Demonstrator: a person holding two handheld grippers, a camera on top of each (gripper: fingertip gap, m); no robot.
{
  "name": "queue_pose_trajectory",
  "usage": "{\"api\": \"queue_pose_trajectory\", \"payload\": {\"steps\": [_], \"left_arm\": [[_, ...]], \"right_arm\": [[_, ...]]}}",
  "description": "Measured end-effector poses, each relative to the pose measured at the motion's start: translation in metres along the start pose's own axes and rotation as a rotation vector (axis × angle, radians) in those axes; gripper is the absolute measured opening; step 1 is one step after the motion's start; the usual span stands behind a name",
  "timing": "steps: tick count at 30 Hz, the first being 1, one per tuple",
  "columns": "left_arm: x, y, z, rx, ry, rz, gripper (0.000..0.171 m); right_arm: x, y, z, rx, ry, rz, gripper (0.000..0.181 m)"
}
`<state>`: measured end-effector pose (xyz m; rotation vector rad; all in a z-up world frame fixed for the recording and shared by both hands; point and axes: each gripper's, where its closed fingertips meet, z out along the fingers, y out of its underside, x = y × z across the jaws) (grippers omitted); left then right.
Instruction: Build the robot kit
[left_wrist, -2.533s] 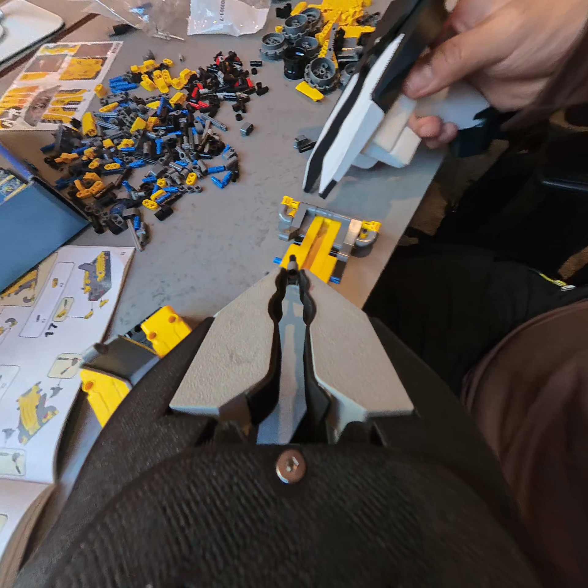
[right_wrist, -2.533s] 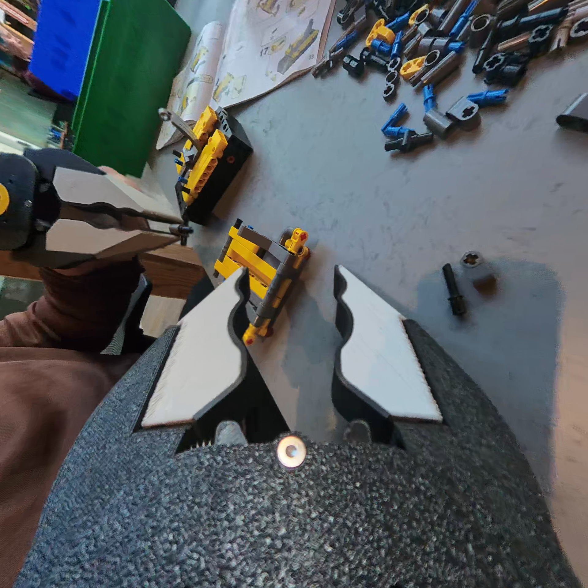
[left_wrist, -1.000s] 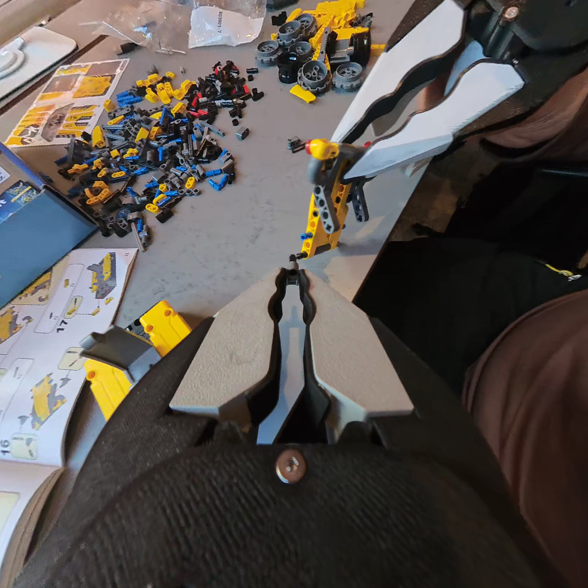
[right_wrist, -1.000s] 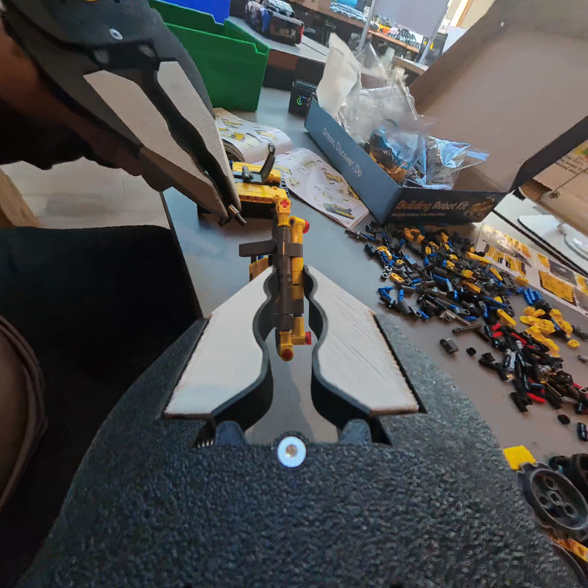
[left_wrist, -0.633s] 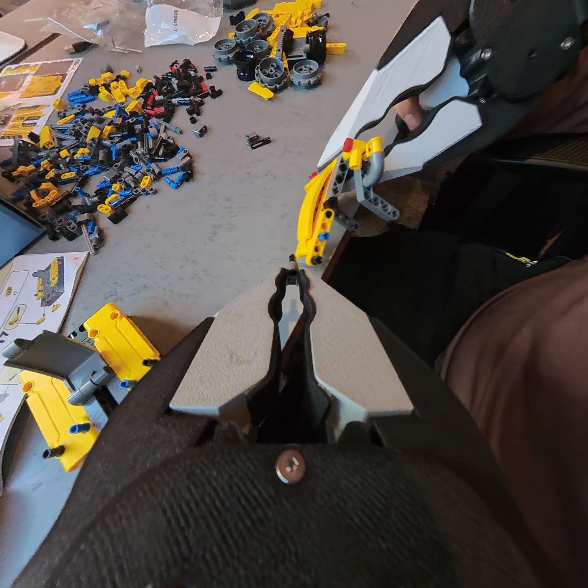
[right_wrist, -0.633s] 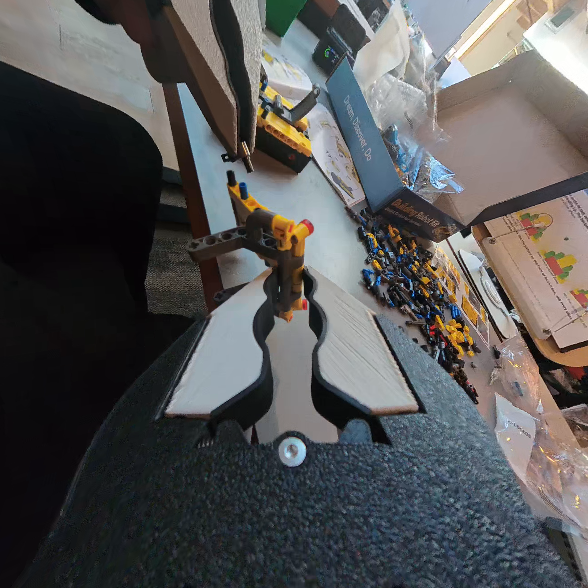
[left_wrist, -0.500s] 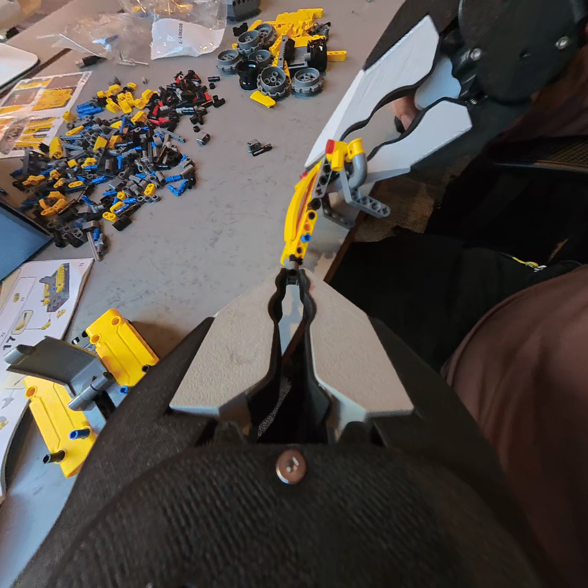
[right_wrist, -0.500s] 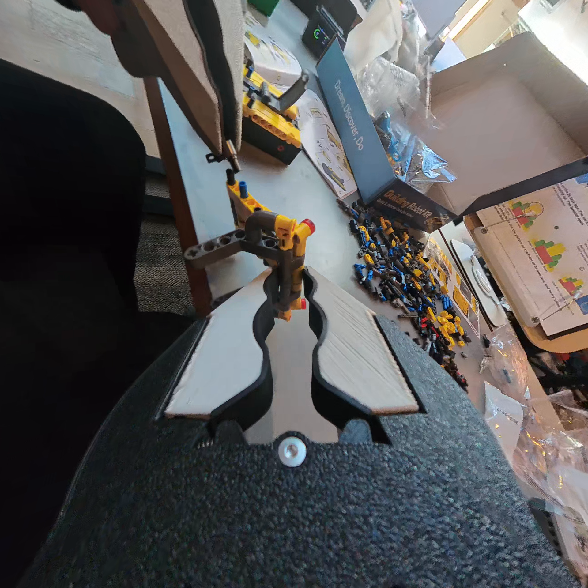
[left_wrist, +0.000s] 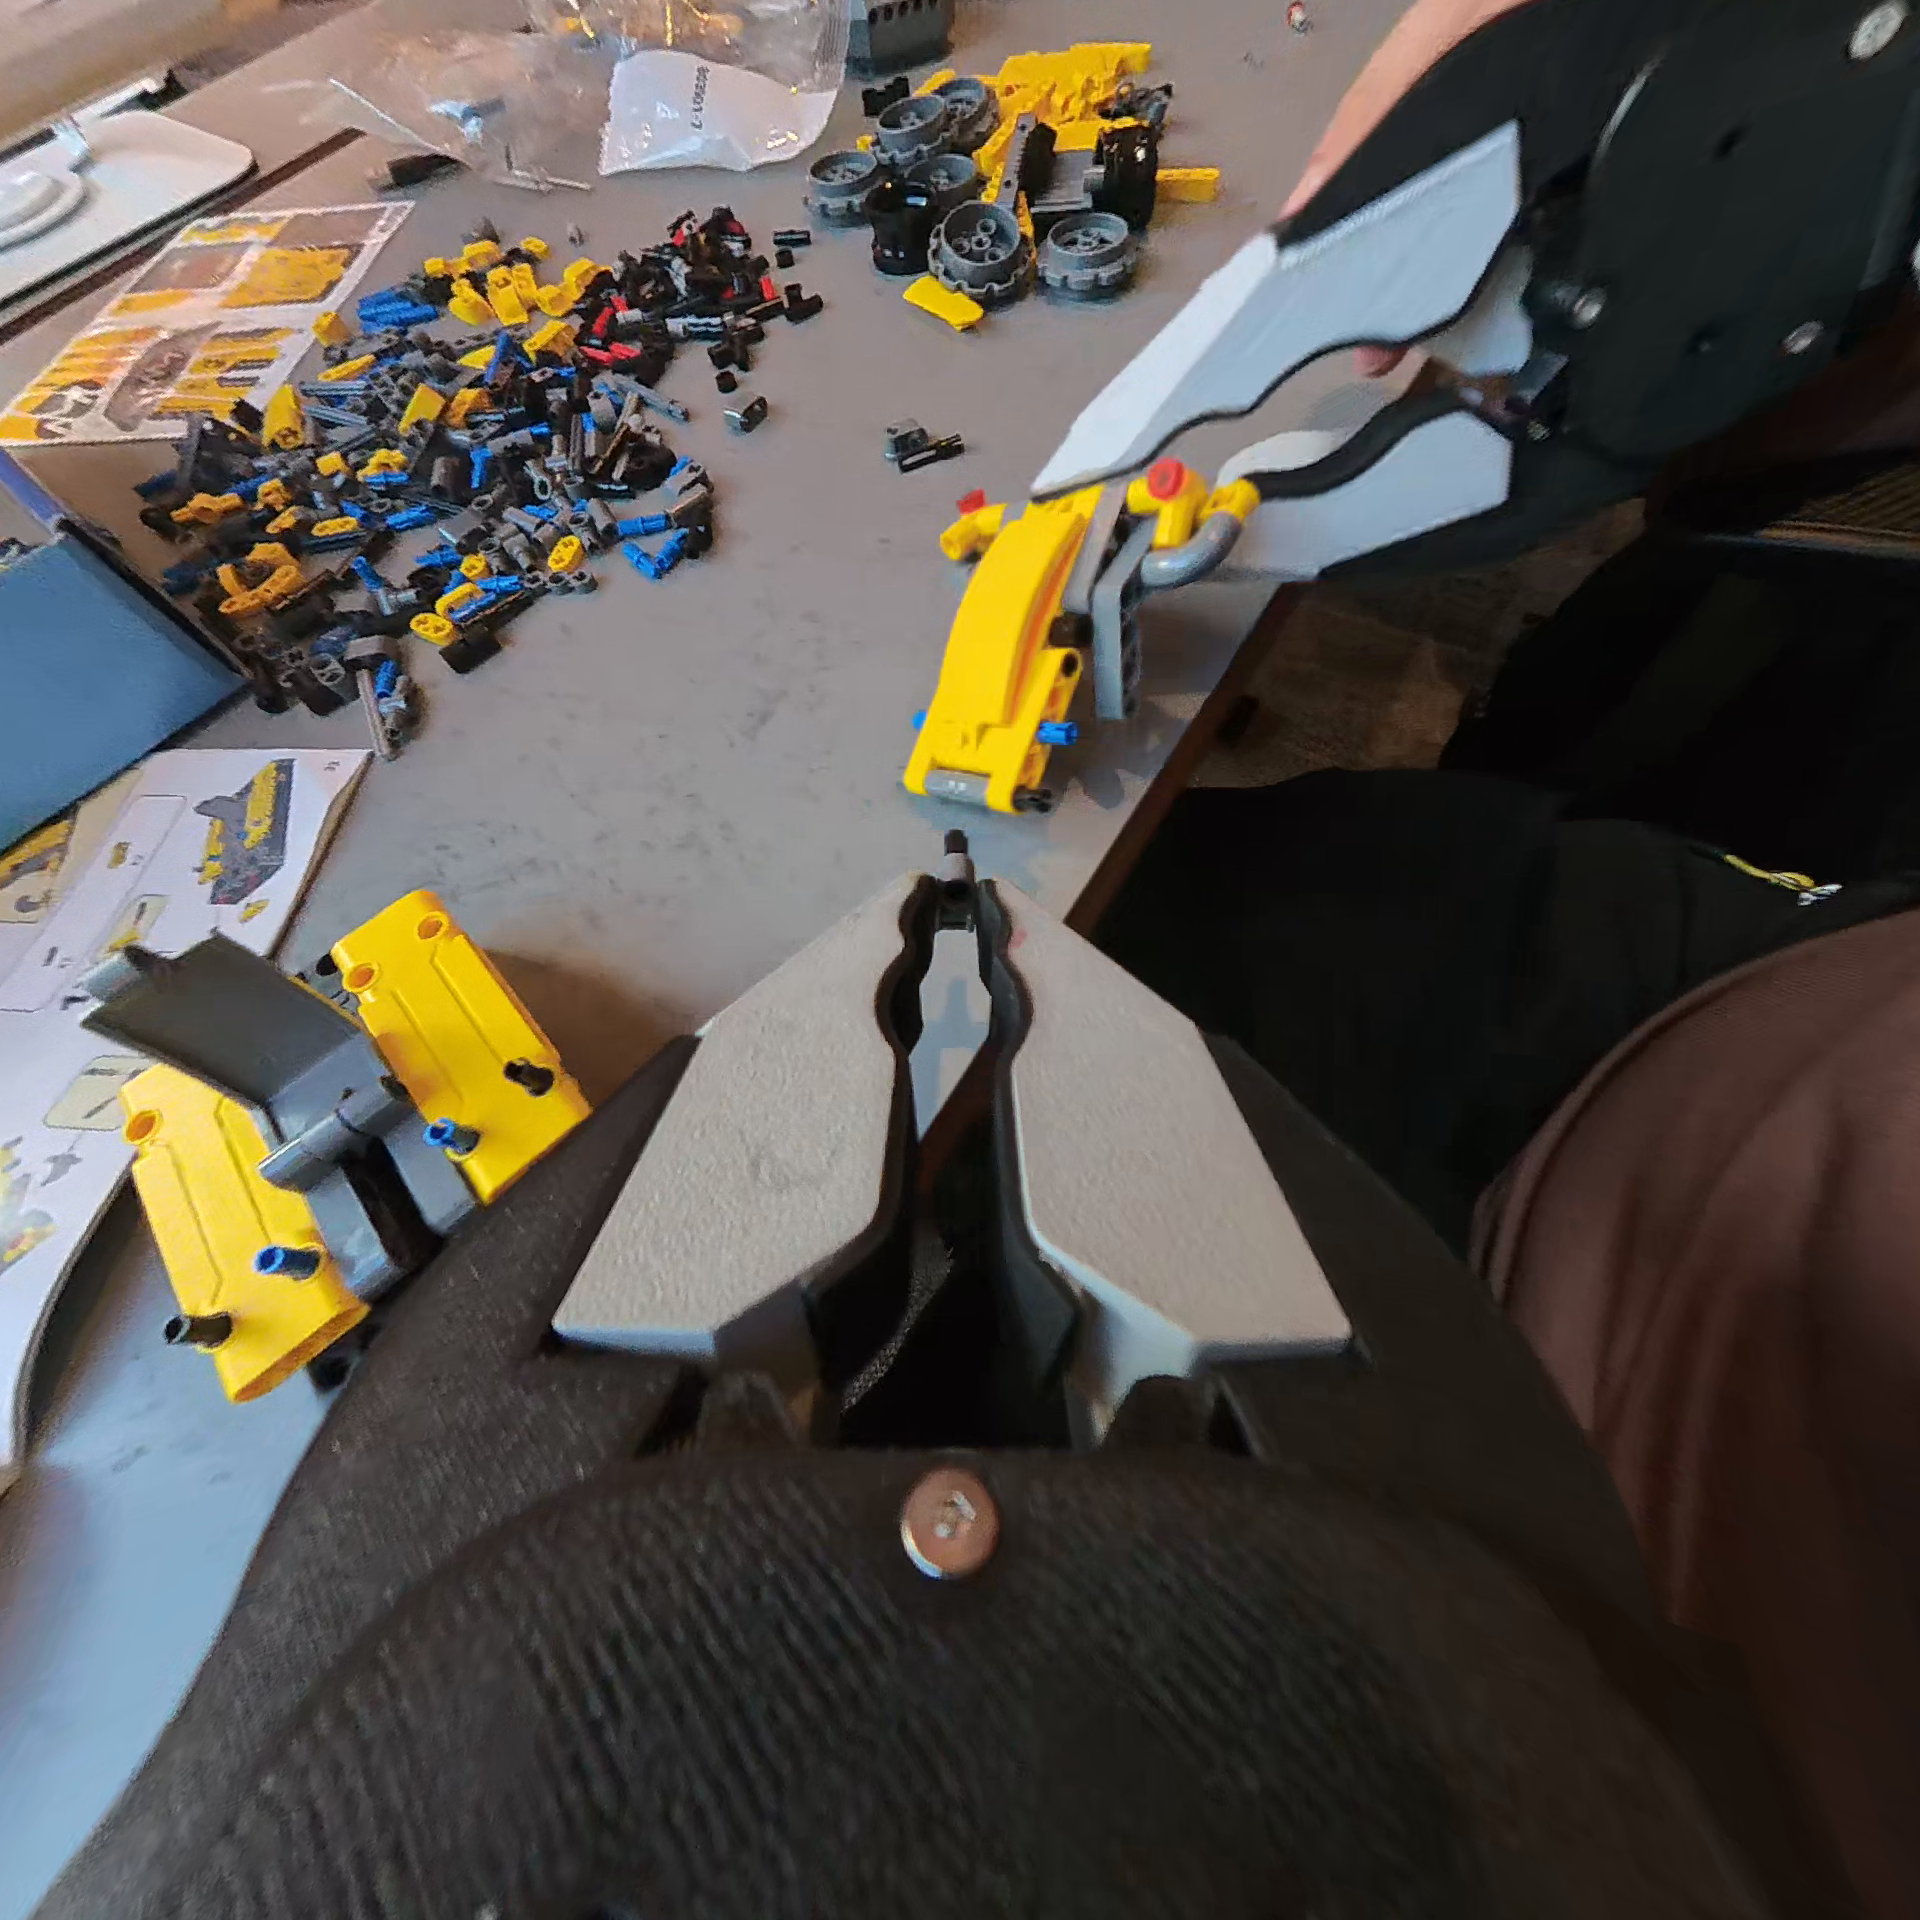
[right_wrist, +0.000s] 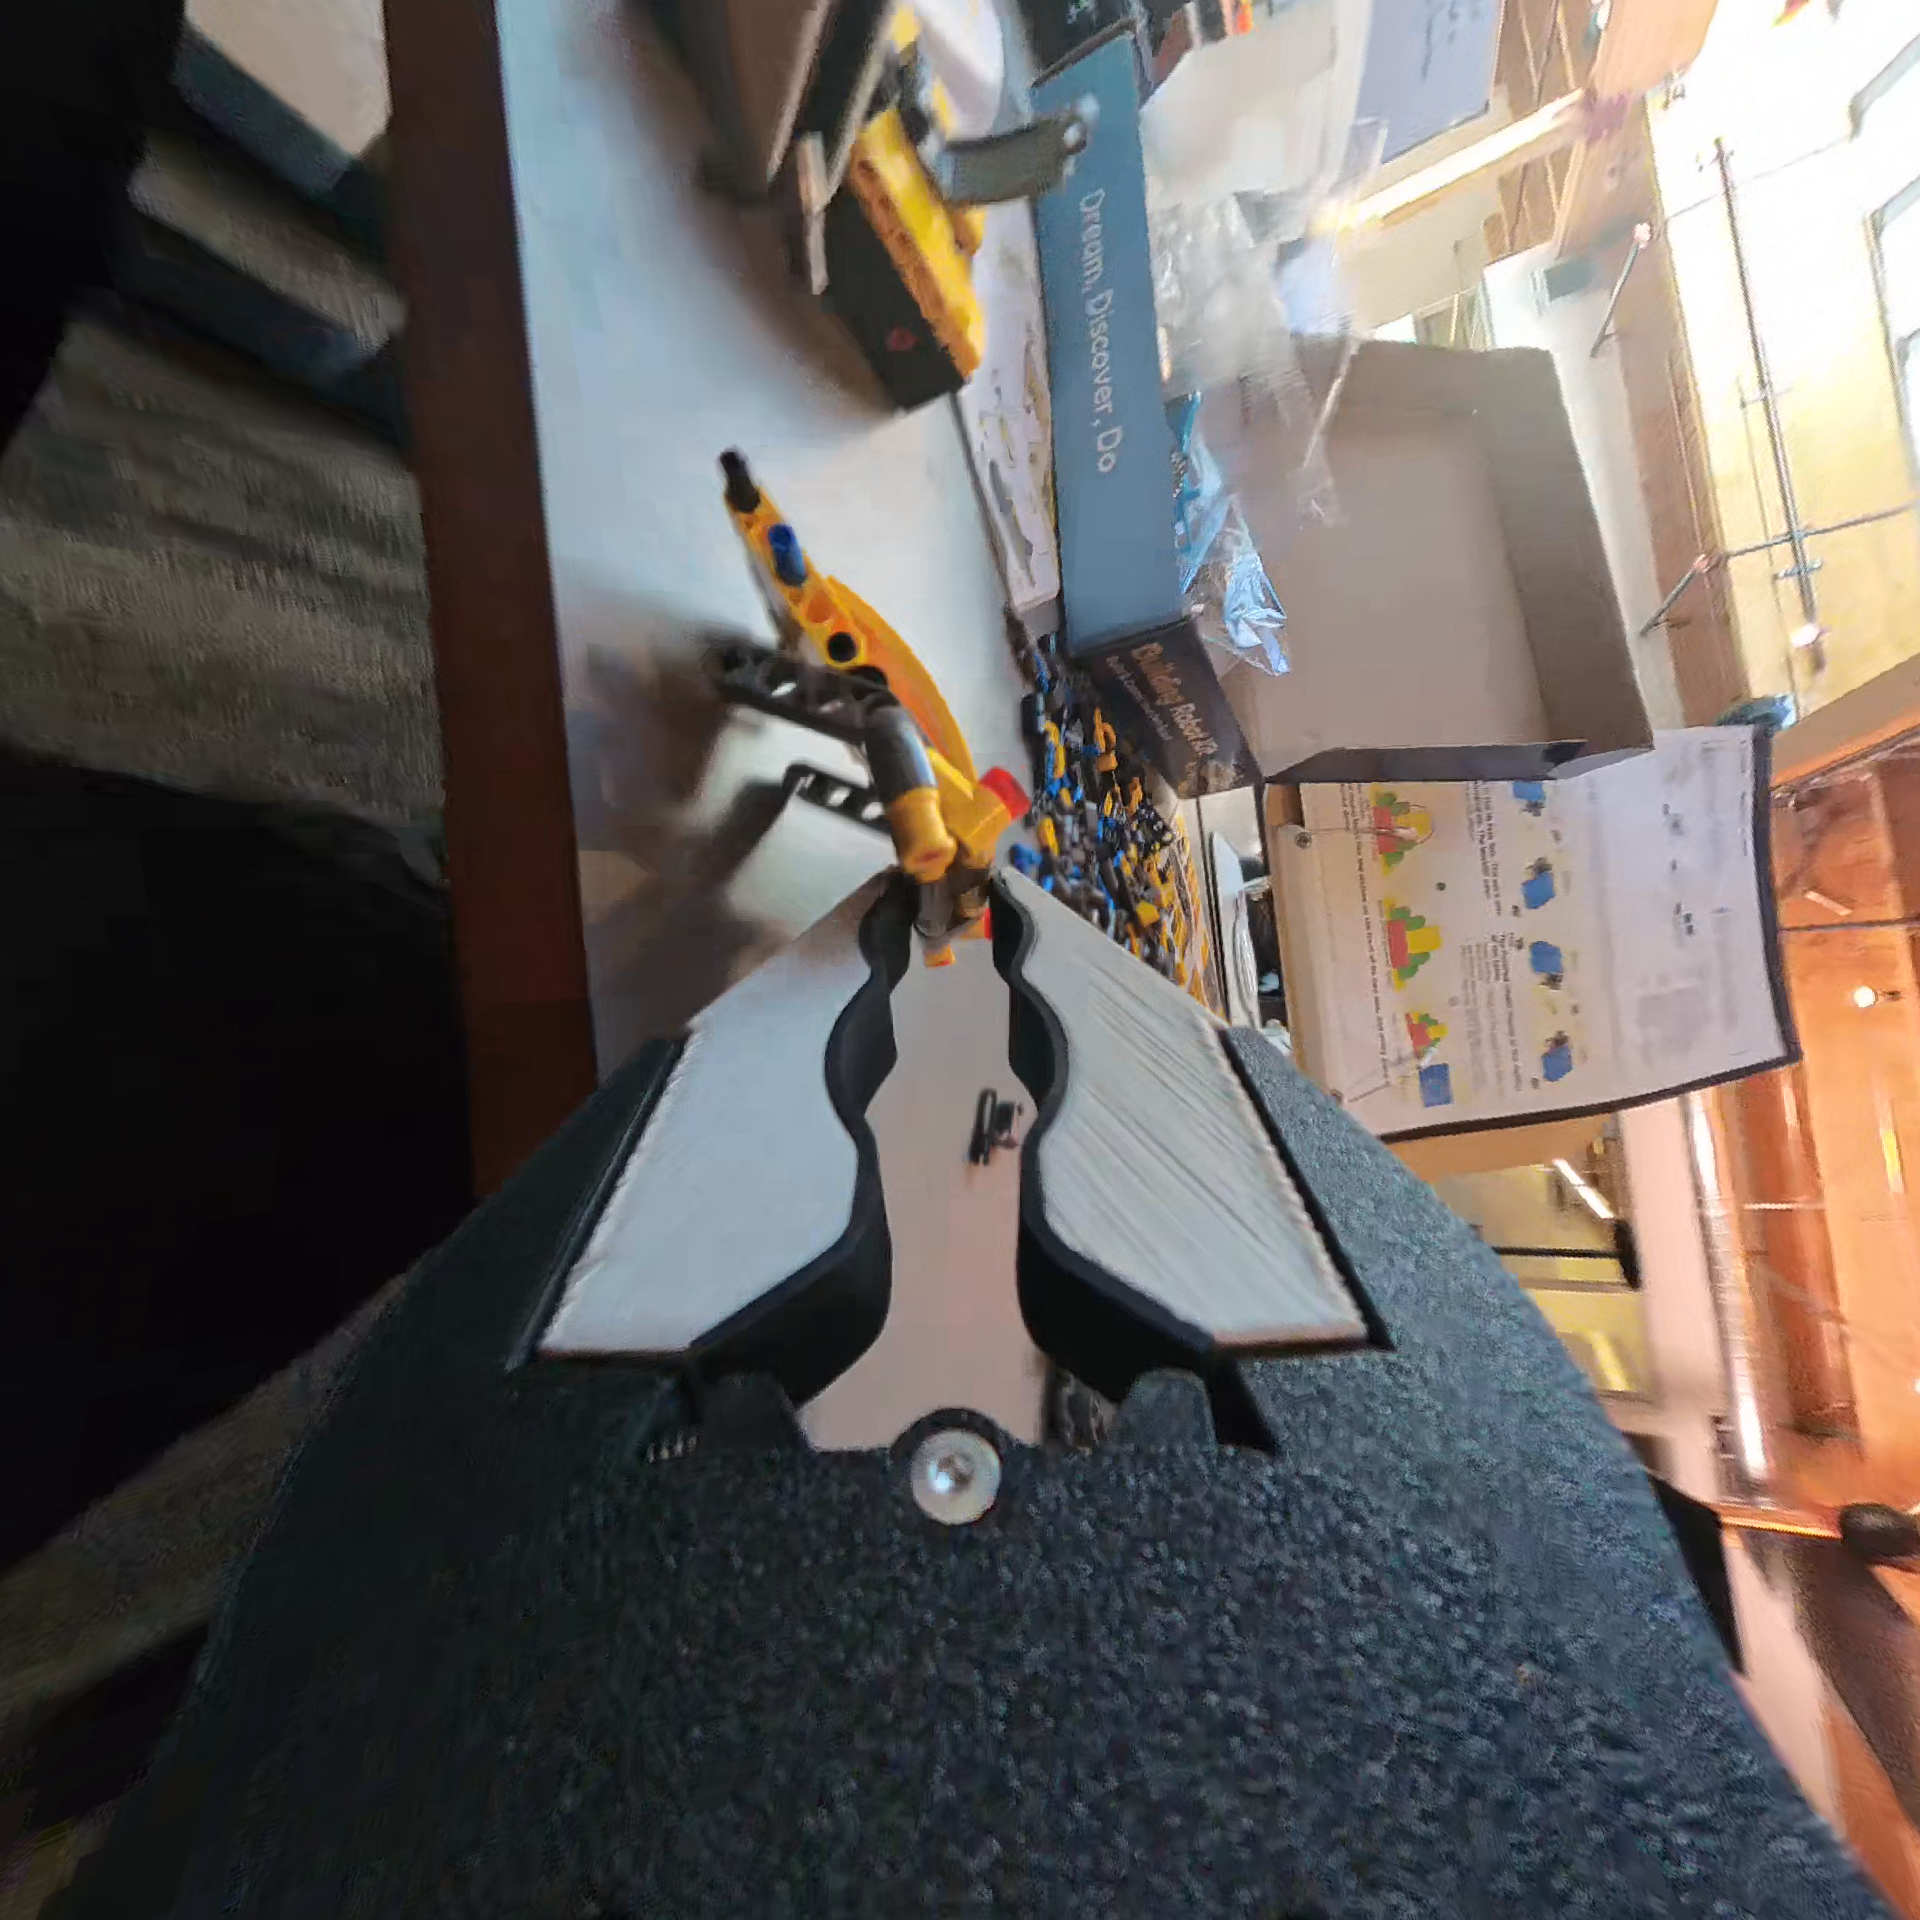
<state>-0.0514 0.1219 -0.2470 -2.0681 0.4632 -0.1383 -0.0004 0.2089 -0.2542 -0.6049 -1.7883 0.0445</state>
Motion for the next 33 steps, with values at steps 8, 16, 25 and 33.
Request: {"api": "queue_pose_trajectory", "payload": {"steps": [8, 16, 25, 33], "left_arm": [[0.027, -0.009, 0.019, -0.002, 0.052, 0.134, 0.005], [0.017, -0.005, 0.047, 0.004, 0.011, 0.183, 0.005], [-0.007, -0.015, 0.054, -0.033, -0.097, 0.273, 0.005], [-0.008, -0.018, 0.045, -0.123, -0.295, 0.581, 0.005]], "right_arm": [[-0.02, 0.012, -0.008, -0.061, -0.074, -0.055, 0.024], [-0.022, 0.004, -0.002, -0.017, -0.224, 0.063, 0.031], [-0.011, 0.031, 0.008, -0.128, -0.315, 0.141, 0.034], [-0.009, 0.056, -0.008, -0.136, -0.349, 0.404, 0.033]]}}
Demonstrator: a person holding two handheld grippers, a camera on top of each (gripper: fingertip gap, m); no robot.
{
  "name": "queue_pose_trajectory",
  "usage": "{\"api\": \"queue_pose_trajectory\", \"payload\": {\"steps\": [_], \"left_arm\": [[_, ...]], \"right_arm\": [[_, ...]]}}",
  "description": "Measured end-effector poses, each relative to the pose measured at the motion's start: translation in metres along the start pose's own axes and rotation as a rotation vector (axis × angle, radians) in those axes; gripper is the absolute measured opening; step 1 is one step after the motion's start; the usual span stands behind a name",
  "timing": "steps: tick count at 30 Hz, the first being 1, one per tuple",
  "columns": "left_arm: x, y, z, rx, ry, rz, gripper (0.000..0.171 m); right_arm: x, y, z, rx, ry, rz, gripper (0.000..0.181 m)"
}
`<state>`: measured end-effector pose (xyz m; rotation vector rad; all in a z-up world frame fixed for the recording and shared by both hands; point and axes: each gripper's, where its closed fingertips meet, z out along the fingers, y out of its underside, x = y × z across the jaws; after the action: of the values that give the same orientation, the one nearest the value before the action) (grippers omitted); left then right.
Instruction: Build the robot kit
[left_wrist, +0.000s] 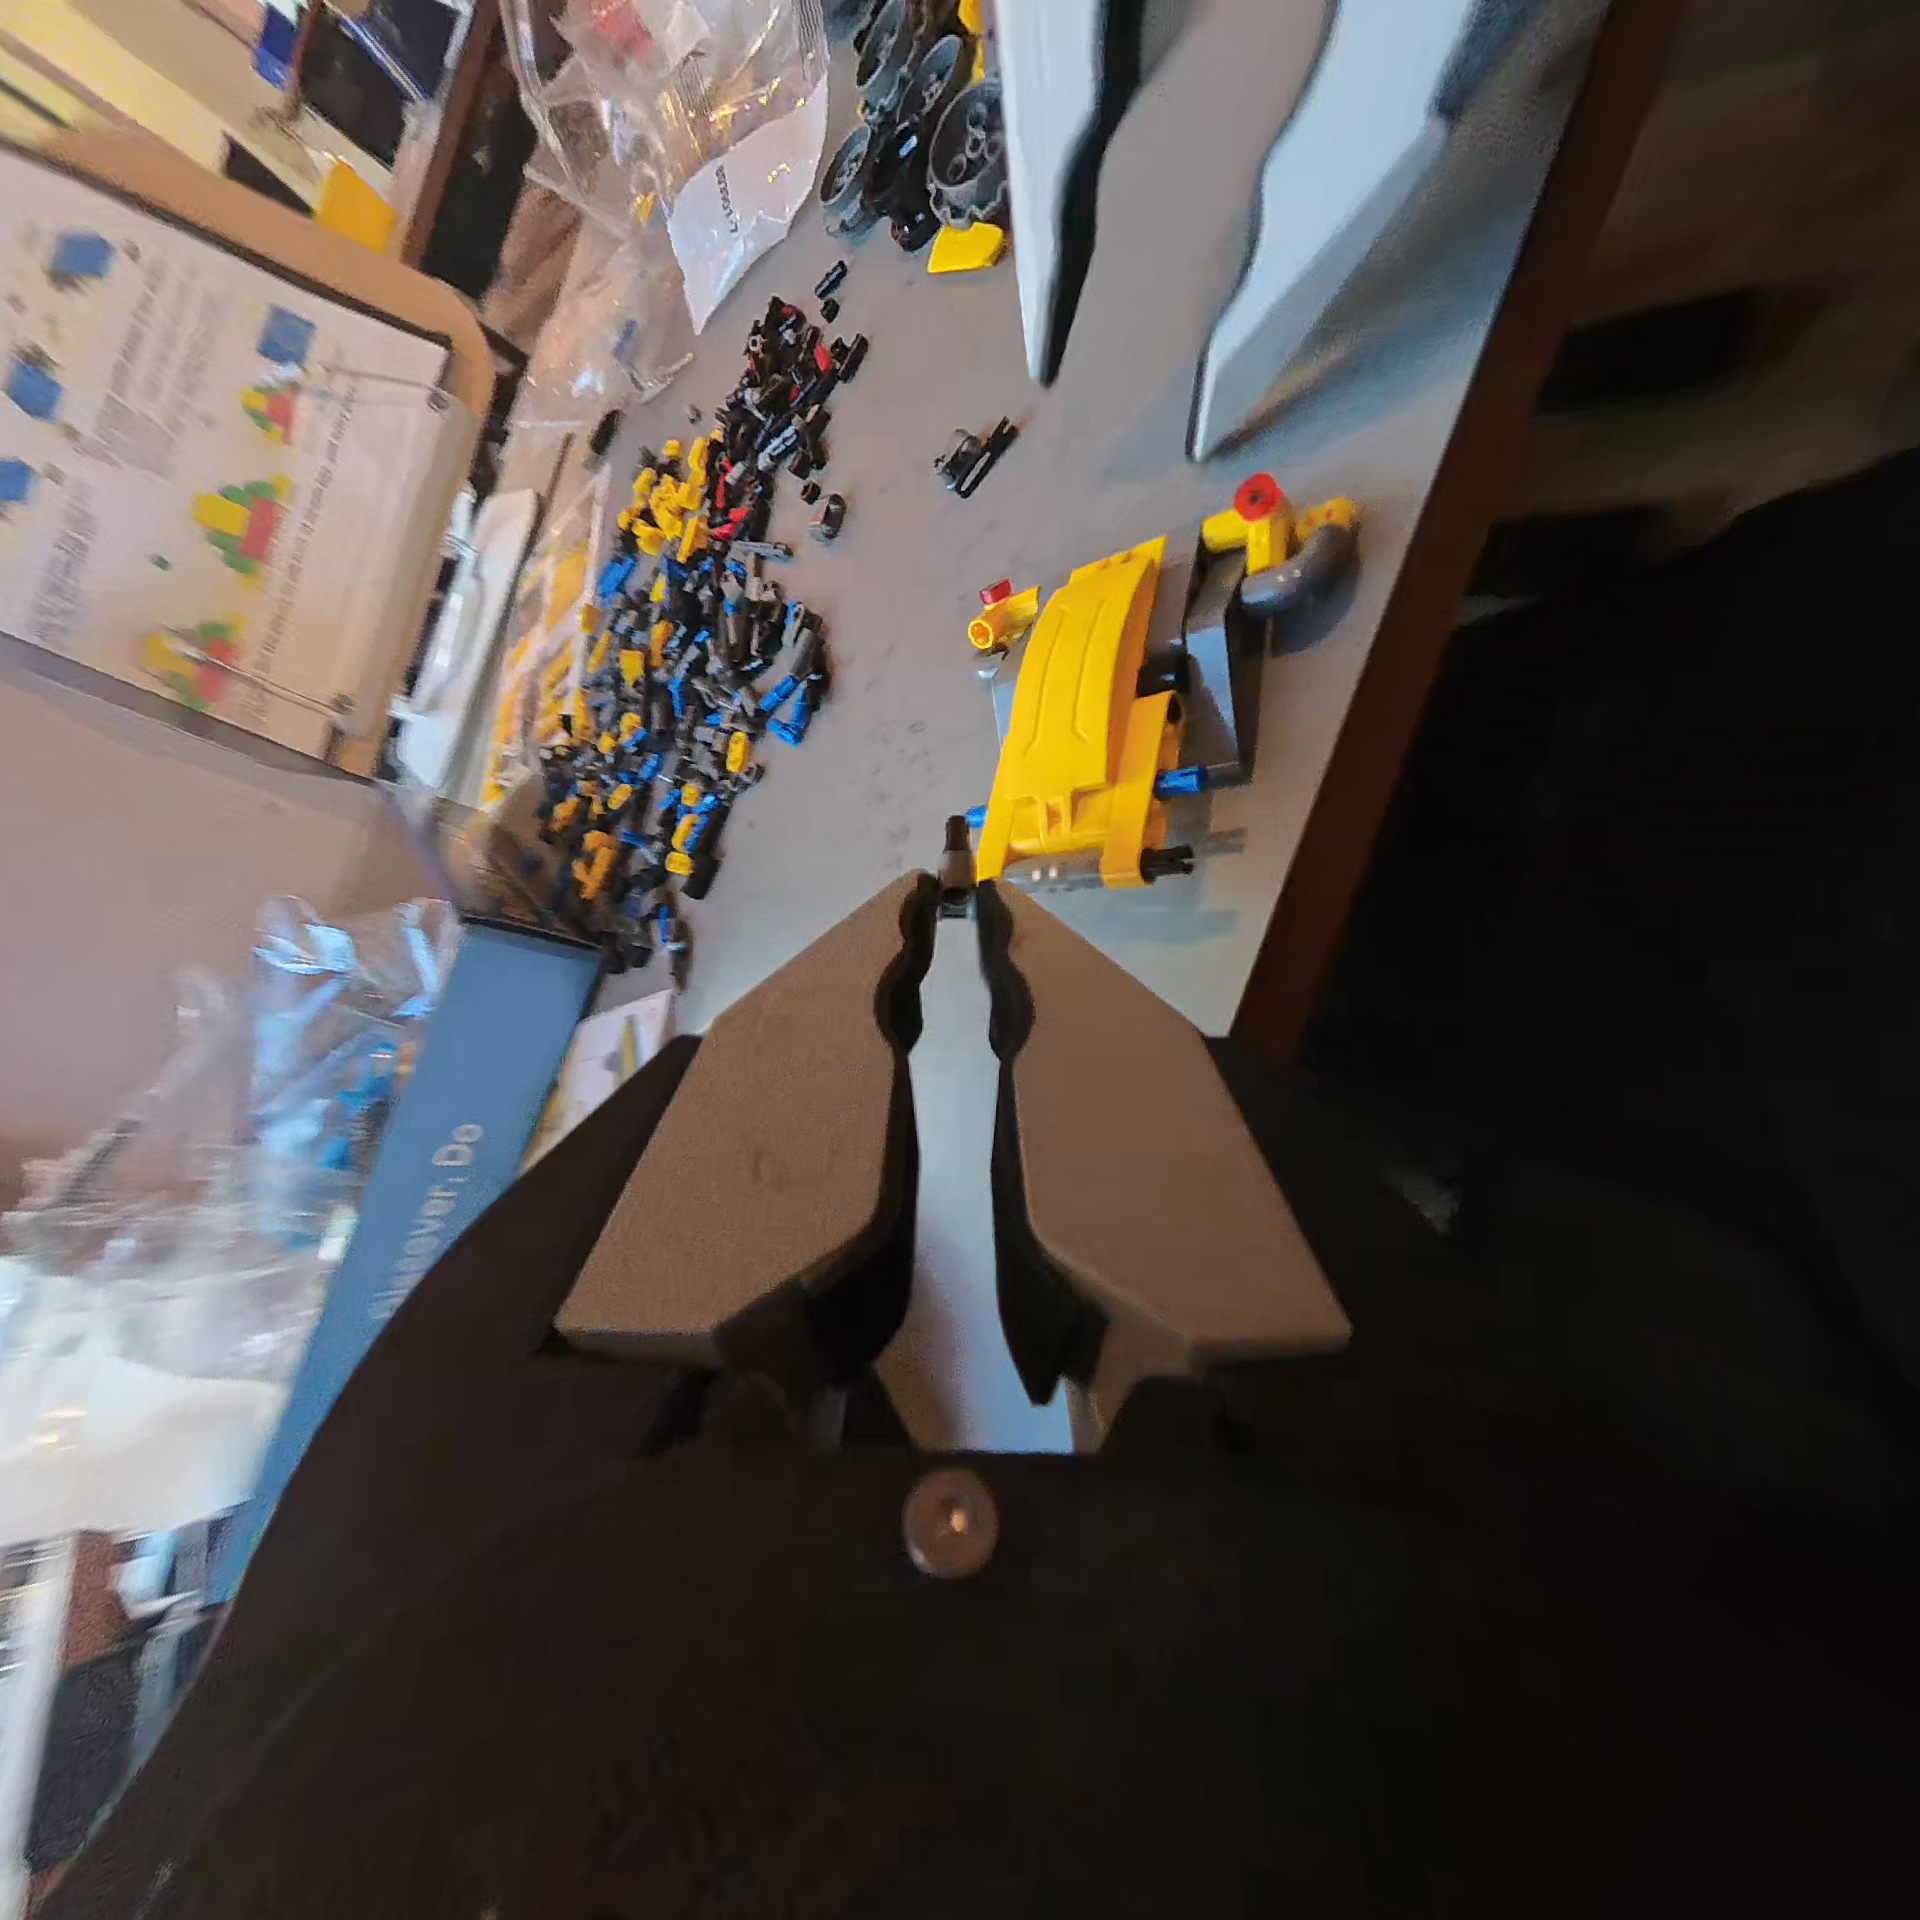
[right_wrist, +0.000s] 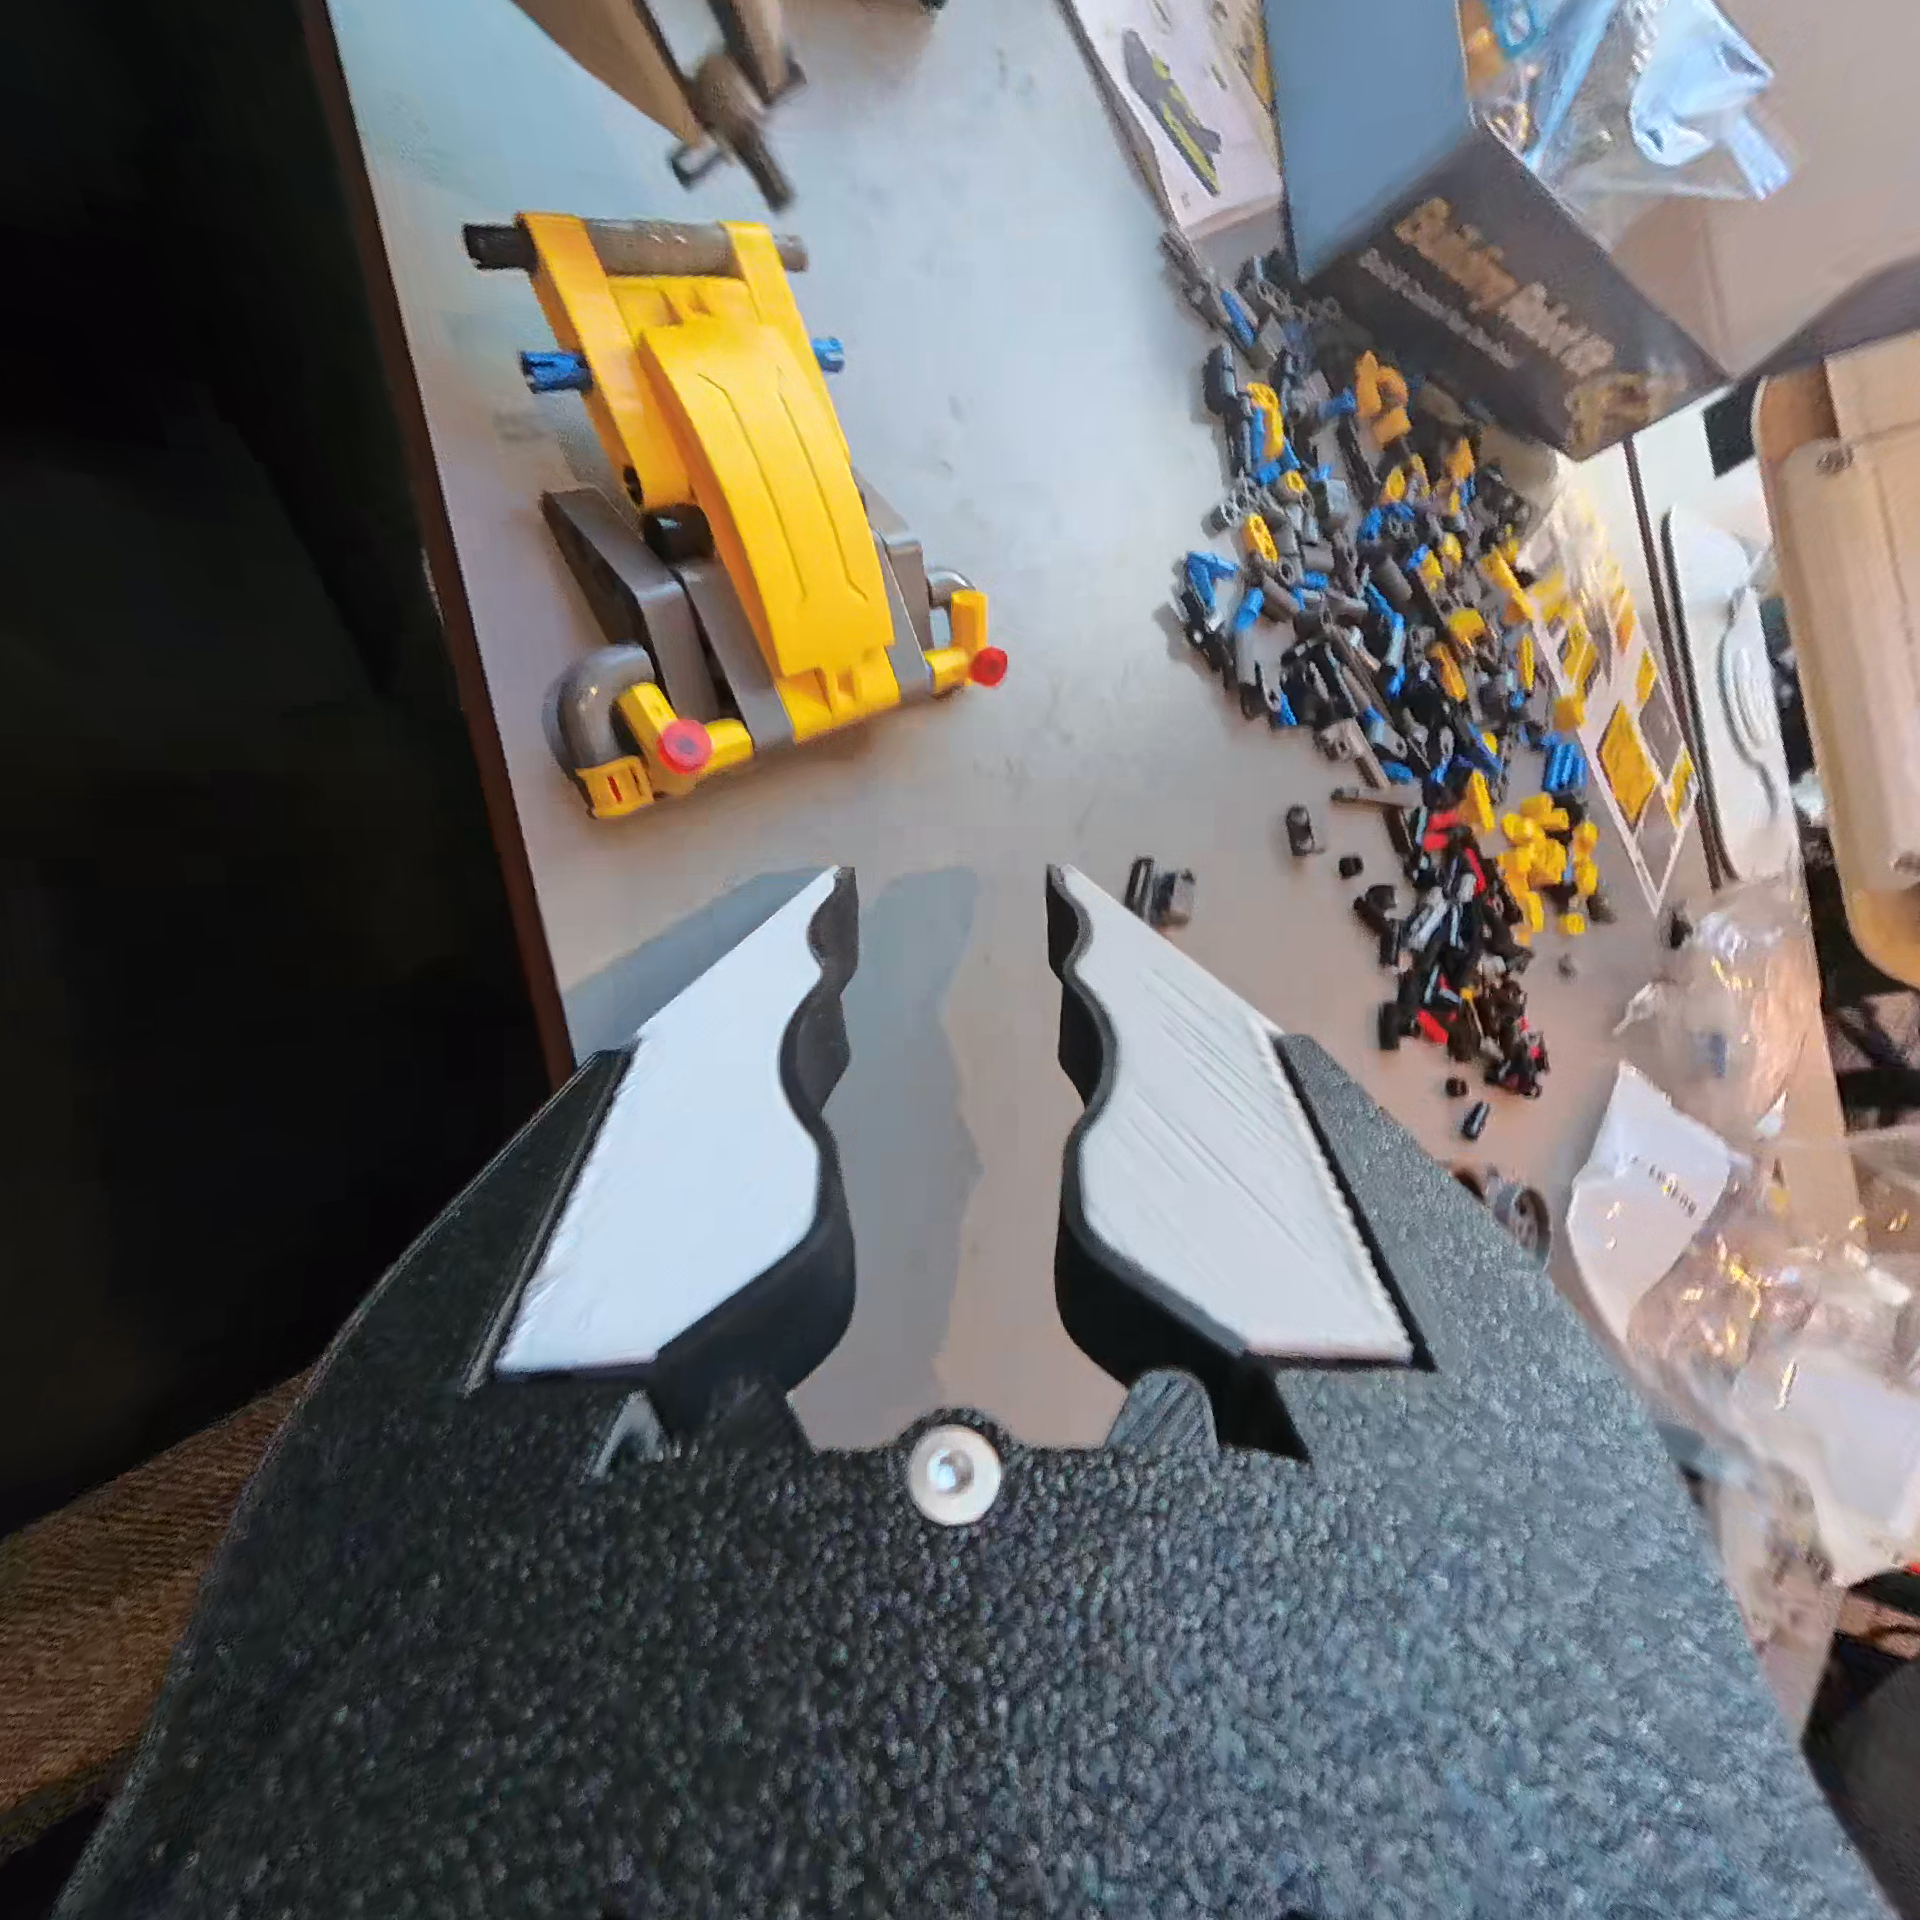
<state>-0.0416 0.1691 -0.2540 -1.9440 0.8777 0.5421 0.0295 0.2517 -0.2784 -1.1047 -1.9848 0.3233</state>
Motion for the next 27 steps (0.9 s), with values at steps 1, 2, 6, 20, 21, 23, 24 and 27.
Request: {"api": "queue_pose_trajectory", "payload": {"steps": [1, 2, 6, 20, 21, 23, 24, 27], "left_arm": [[0.0, -0.001, -0.003, -0.016, -0.027, 0.06, 0.005], [0.002, -0.002, -0.005, -0.028, -0.047, 0.117, 0.005], [0.005, -0.014, -0.011, -0.019, -0.109, 0.254, 0.005], [0.036, -0.035, -0.035, 0.162, -0.029, 0.25, 0.005], [0.036, -0.036, -0.037, 0.18, -0.011, 0.224, 0.005], [0.036, -0.038, -0.039, 0.198, 0.006, 0.193, 0.005], [0.036, -0.039, -0.04, 0.202, 0.013, 0.188, 0.005], [0.037, -0.038, -0.042, 0.201, 0.023, 0.201, 0.005]], "right_arm": [[0.002, 0.002, -0.004, 0.009, 0.008, 0.027, 0.033], [0.002, 0.001, -0.009, 0.025, 0.01, 0.057, 0.032], [-0.007, -0.031, -0.025, 0.156, -0.011, 0.129, 0.028], [-0.059, -0.104, -0.03, 0.307, -0.035, -0.161, 0.011], [-0.061, -0.104, -0.029, 0.294, -0.015, -0.22, 0.015], [-0.064, -0.105, -0.027, 0.278, 0.019, -0.295, 0.007], [-0.065, -0.106, -0.027, 0.276, 0.027, -0.31, 0.004], [-0.067, -0.107, -0.027, 0.275, 0.034, -0.331, 0.003]]}}
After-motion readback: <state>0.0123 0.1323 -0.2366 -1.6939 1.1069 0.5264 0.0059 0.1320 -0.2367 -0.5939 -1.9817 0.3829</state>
